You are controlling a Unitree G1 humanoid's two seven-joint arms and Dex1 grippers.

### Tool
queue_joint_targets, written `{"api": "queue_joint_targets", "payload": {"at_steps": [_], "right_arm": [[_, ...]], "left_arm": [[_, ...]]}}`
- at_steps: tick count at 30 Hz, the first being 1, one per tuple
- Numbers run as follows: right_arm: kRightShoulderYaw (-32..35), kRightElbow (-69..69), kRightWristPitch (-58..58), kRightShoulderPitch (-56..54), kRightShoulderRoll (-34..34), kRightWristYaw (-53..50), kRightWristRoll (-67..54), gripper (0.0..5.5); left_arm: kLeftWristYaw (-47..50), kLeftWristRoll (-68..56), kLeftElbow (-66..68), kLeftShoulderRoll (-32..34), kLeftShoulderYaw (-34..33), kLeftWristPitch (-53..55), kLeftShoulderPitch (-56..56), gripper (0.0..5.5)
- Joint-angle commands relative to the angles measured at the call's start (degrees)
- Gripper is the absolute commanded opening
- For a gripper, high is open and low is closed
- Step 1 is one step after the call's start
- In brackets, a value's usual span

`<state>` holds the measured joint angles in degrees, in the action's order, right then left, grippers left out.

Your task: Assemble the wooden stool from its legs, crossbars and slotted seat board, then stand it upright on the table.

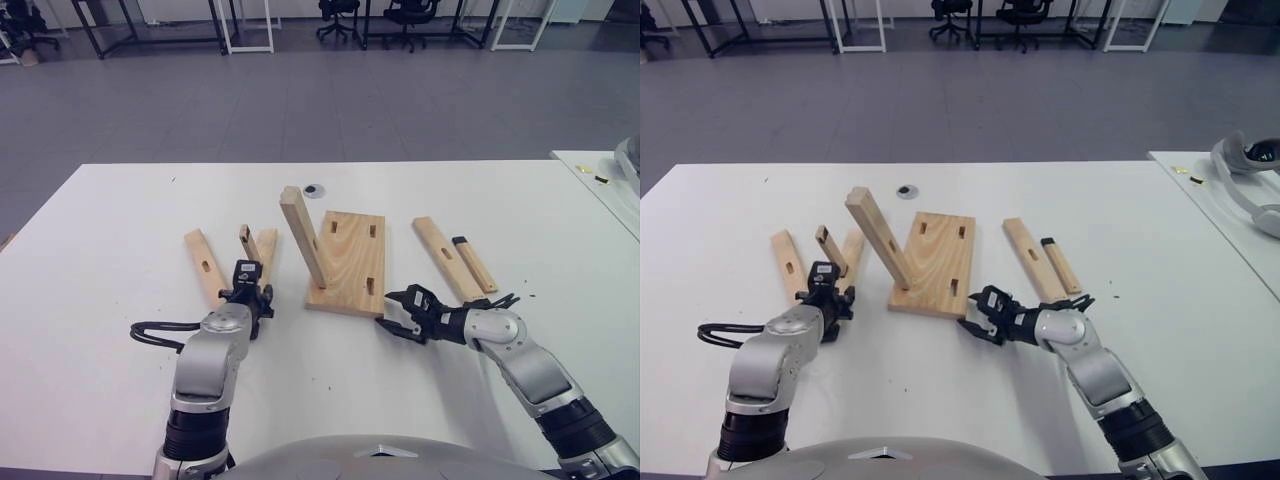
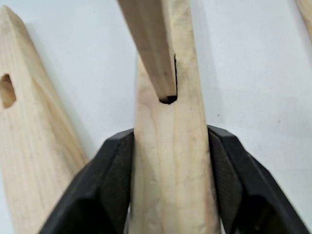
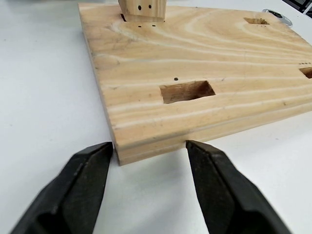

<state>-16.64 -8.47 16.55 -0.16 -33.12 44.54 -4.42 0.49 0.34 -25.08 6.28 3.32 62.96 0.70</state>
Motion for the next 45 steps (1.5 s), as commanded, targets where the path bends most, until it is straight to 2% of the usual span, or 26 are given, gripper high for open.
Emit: {"api": "queue_joint_targets", "payload": {"at_steps": [1,8,10,13,16,20,23,26,30,37,45], "right_arm": [[0.90,3.75,0.00,-0.89,-2.12,-0.50,2.68,2.84],[4.55,11.80,-3.71,-6.27,-6.70,0.88,3.39,2.84],[8.30,9.45,-3.59,-6.62,-6.24,2.41,-1.23,2.84],[18.98,6.17,-0.33,-11.91,-5.34,3.23,-12.51,2.84],[28.04,2.50,7.87,-28.55,1.87,-4.66,-29.12,2.84],[31.45,-0.89,17.87,-47.45,11.99,-18.00,-48.04,2.84],[34.17,1.10,22.58,-55.01,16.01,-26.92,-58.02,2.84],[37.31,4.17,25.02,-57.91,16.46,-32.64,-64.05,2.84],[39.10,6.16,27.16,-58.05,14.54,-35.09,-67.92,2.84],[42.20,-1.55,22.87,-55.40,12.29,-28.92,-70.84,2.84],[38.52,7.46,21.79,-55.22,11.20,-28.25,-62.92,2.84]], "left_arm": [[-1.44,-1.37,0.41,-0.31,-2.08,-5.25,2.98,2.10],[-2.90,-5.90,-1.28,-2.26,-7.76,-11.09,10.02,2.10],[-5.57,-7.24,-1.98,-0.75,-7.93,-16.28,13.56,2.10],[-12.02,-9.15,-2.08,4.25,-7.66,-22.67,23.34,2.10],[-19.66,-8.61,2.71,10.53,-4.83,-28.96,36.38,2.10],[-26.96,-7.07,11.11,13.99,-0.62,-38.23,46.06,2.10],[-29.67,-7.09,12.84,14.02,1.57,-41.91,47.61,2.10],[-30.93,-7.54,11.94,13.39,2.78,-43.56,47.01,2.10],[-30.78,-7.59,11.59,12.67,2.90,-44.74,46.73,2.10],[-28.66,-6.54,15.15,11.89,1.47,-46.61,46.27,2.10],[-29.36,-6.39,15.89,11.82,2.02,-50.90,46.73,2.10]]}}
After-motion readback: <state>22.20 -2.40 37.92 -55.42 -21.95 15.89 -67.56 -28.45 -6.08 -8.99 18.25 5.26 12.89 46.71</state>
